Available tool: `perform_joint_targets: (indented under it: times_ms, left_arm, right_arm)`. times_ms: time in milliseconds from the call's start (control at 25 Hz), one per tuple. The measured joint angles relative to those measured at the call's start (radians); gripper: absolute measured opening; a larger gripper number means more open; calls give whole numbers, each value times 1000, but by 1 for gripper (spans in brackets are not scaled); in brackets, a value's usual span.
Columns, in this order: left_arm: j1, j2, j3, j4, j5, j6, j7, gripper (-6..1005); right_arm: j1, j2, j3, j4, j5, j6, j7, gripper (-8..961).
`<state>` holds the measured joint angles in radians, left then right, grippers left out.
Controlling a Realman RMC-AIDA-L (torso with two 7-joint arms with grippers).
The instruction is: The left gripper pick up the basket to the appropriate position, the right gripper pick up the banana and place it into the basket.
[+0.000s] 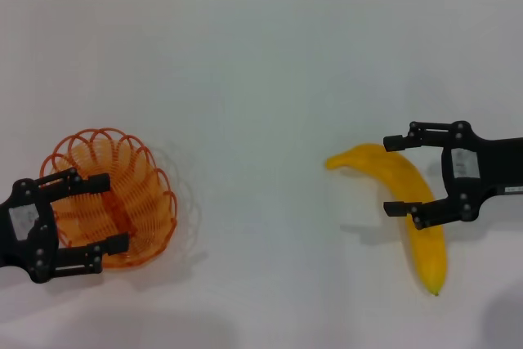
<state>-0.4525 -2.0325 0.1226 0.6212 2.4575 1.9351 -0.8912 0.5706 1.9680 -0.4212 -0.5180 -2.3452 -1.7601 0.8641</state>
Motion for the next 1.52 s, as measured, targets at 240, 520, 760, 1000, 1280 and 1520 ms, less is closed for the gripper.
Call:
perform_joint_targets:
  times_ms: [240, 520, 760, 1000, 1280, 1520]
  left_arm:
    - [-1, 0, 0, 0, 0, 0, 0, 859]
    - [-2, 0, -7, 0, -11, 6, -4, 858]
    - [-9, 7, -73, 106, -120, 12, -225, 857]
    - [-99, 59, -72, 330, -131, -28, -657, 856]
    - [-244, 164, -10, 346, 73, -88, -789, 854]
    - [-324, 128, 180, 344, 295, -219, -804, 853]
  right_arm:
    - [0, 0, -1, 7, 0, 6, -1, 891]
    - [-1, 0, -1, 7, 0, 7, -1, 889]
    - [-4, -3, -1, 7, 0, 7, 6, 888]
    - [-4, -3, -1, 7, 0, 7, 7, 886]
    - [-1, -4, -1, 7, 0, 7, 7, 885]
    - [10, -3, -1, 7, 0, 7, 8, 884]
